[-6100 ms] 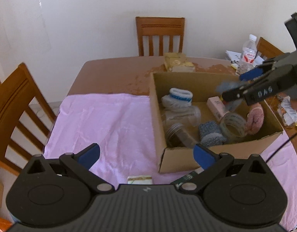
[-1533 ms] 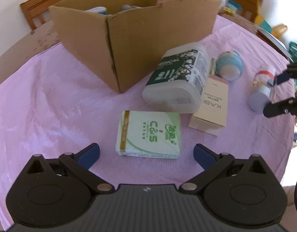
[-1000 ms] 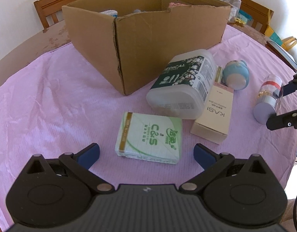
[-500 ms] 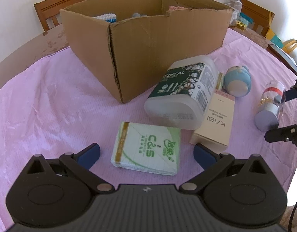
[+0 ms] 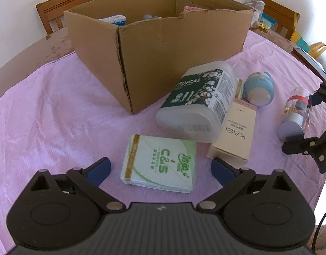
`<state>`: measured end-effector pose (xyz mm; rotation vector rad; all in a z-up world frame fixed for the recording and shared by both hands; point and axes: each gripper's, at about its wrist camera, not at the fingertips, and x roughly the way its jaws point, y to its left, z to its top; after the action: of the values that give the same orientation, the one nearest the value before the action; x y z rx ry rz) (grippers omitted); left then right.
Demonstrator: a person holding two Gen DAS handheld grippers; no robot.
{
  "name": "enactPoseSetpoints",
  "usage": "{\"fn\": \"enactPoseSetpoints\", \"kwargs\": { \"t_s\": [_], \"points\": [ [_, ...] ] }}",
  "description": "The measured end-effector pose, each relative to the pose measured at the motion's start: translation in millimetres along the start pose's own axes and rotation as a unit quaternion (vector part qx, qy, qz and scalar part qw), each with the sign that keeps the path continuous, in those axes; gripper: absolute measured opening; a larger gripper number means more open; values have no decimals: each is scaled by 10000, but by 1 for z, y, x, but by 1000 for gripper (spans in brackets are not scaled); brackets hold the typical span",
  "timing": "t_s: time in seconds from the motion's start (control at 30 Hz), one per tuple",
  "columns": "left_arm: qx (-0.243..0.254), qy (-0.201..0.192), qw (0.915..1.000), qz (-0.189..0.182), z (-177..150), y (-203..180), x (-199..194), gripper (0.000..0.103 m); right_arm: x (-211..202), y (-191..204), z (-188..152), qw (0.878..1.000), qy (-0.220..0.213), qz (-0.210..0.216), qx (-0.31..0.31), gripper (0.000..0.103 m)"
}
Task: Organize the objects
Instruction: 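Grasp C&S tissue pack with left tool while right tool lifts capsule bottle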
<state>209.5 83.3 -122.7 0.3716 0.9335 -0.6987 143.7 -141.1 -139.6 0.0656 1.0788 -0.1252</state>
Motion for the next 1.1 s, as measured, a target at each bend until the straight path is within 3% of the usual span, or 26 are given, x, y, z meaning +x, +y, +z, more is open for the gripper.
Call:
{"fn": "enactPoseSetpoints", "kwargs": {
  "t_s": [0.13, 0.37, 0.6, 1.1],
  "points": [
    [-10, -8, 10000, -6, 1, -1, 0, 98, 2, 0, 2, 10000, -34, -21, 31, 103],
    [115, -44, 9999, -84, 4, -4, -2, 84, 5, 1, 8, 10000, -12, -52, 73, 103],
    [107, -33, 9999, -68, 6, -5, -4, 69, 0, 6, 11, 9999, 39, -120, 48, 96],
    [-11, 95, 9999, 69, 15, 4, -26, 67, -23, 3, 29, 9994, 45, 98, -329, 96]
  ]
}}
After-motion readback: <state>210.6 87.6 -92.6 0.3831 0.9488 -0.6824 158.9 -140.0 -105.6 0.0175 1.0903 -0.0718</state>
